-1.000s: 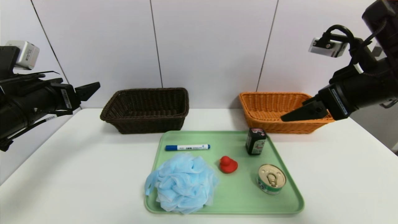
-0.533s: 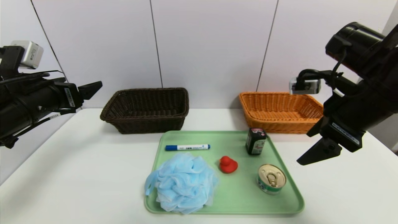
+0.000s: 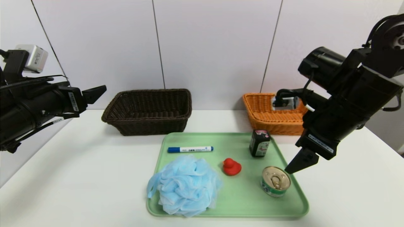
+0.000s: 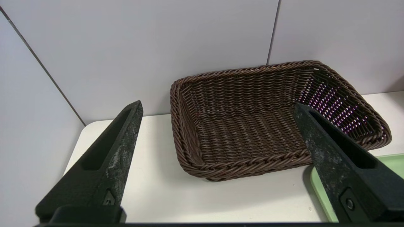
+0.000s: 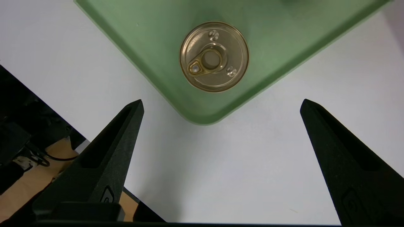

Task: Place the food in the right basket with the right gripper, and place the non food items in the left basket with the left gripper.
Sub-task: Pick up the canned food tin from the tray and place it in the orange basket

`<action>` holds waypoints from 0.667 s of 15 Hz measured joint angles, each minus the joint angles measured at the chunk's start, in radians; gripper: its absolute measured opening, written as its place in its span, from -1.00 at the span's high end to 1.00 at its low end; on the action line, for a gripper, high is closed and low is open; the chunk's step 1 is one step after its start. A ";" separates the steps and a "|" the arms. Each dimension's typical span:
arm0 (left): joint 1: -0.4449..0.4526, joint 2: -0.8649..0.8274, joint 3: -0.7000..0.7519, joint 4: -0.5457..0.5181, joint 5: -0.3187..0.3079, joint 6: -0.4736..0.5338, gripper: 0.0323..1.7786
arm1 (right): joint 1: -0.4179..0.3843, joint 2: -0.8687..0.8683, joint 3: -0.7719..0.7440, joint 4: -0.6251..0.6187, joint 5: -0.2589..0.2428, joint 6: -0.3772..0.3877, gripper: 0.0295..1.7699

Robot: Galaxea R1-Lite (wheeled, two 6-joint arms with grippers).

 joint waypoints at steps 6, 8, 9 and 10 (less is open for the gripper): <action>0.000 0.000 0.012 0.000 0.001 0.000 -0.90 | 0.041 0.016 0.136 -0.150 -0.001 0.005 -0.93; 0.000 0.000 0.019 0.000 0.001 0.000 -0.90 | 0.055 0.017 0.172 -0.177 -0.001 0.014 -0.93; 0.000 0.000 0.026 -0.001 0.002 0.000 -0.90 | 0.059 0.017 0.196 -0.203 -0.003 0.015 -0.93; 0.000 0.000 0.031 0.000 0.003 0.000 -0.90 | 0.061 0.017 0.220 -0.232 -0.009 0.016 -0.93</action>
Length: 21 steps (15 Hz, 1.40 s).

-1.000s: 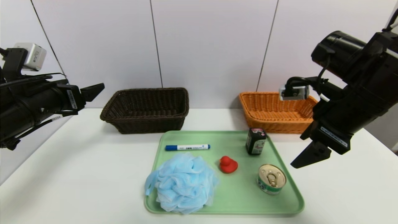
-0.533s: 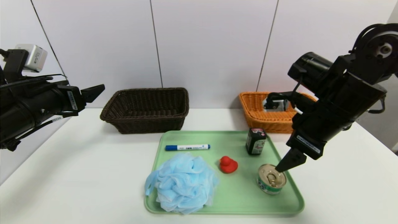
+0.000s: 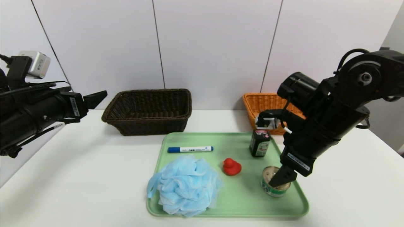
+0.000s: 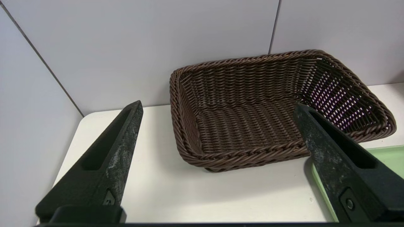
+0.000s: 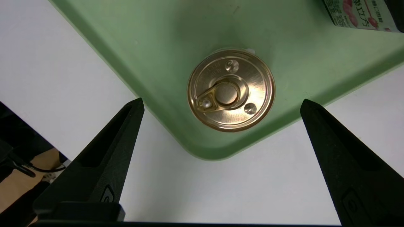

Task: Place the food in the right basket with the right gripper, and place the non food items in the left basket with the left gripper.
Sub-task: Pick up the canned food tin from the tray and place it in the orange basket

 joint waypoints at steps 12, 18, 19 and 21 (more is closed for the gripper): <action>0.000 0.010 0.053 -0.055 0.000 0.004 -0.90 | 0.013 0.013 0.209 -0.175 -0.038 0.003 -0.93; 0.001 0.012 0.057 -0.055 0.000 0.002 -0.90 | 0.017 0.030 0.261 -0.256 -0.044 0.003 -0.93; 0.001 0.012 0.059 -0.055 0.000 0.002 -0.90 | 0.017 0.032 0.263 -0.256 -0.047 0.004 -0.93; 0.001 0.010 0.067 -0.057 0.000 0.003 -0.90 | 0.017 0.033 0.264 -0.258 -0.051 0.004 -0.93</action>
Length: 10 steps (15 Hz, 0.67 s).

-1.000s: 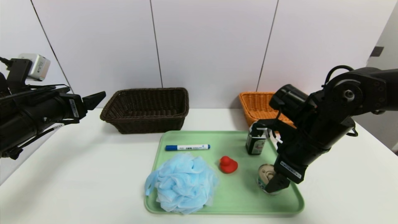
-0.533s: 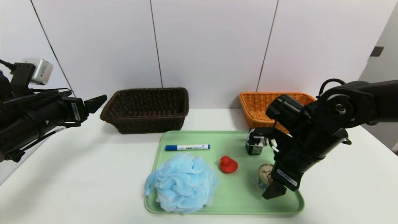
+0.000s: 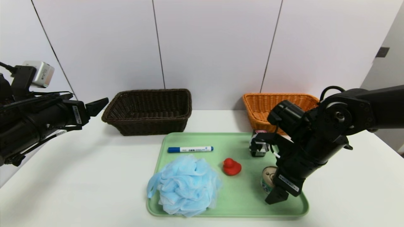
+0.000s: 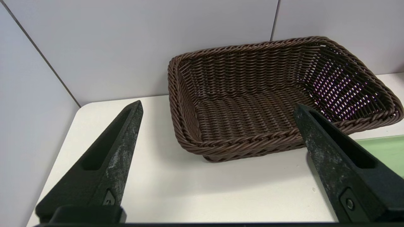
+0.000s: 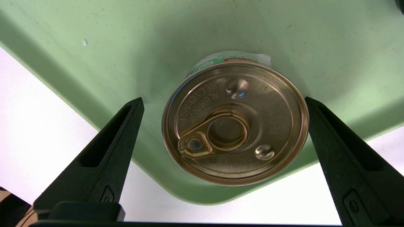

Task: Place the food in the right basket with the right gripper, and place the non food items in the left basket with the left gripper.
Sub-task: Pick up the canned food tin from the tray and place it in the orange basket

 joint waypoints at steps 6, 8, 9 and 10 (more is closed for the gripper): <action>0.000 0.001 0.031 -0.051 0.011 0.003 -0.90 | -0.001 -0.001 0.036 -0.056 -0.017 0.009 -0.93; 0.000 0.000 0.031 -0.051 0.011 0.004 -0.90 | -0.001 -0.004 0.059 -0.091 -0.024 0.012 -0.93; 0.000 -0.001 0.031 -0.052 0.011 0.004 -0.90 | -0.001 -0.005 0.064 -0.094 -0.025 0.013 -0.93; 0.000 -0.001 0.032 -0.051 0.012 0.004 -0.90 | -0.001 -0.006 0.066 -0.094 -0.026 0.013 -0.93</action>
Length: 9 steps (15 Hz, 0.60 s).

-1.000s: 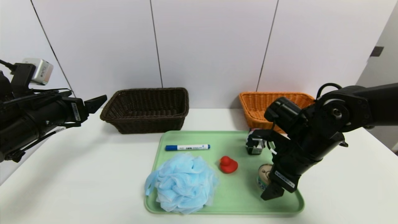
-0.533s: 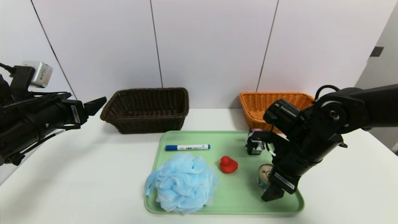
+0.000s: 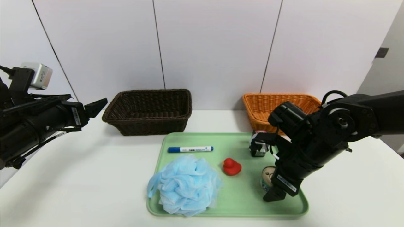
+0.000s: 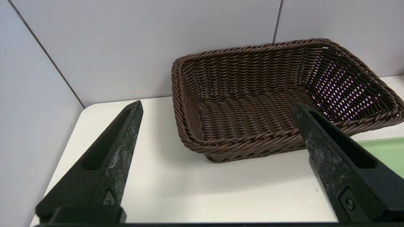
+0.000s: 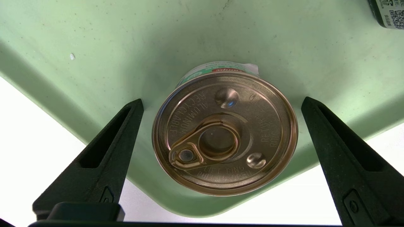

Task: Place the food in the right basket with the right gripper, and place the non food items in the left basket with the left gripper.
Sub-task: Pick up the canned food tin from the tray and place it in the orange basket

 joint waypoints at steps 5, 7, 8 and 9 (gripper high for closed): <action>0.000 -0.006 0.001 0.000 0.001 -0.001 -0.90 | 0.002 -0.001 0.004 0.003 -0.001 -0.004 -0.93; 0.000 -0.008 0.001 0.000 0.002 -0.002 -0.90 | 0.004 -0.002 0.009 0.003 -0.001 -0.004 -0.93; 0.000 -0.008 0.001 0.000 0.001 -0.002 -0.90 | 0.004 -0.002 0.012 0.003 -0.001 -0.005 -0.93; 0.000 -0.008 0.002 0.000 0.002 -0.002 -0.90 | 0.005 -0.003 0.014 0.004 -0.001 -0.006 -0.93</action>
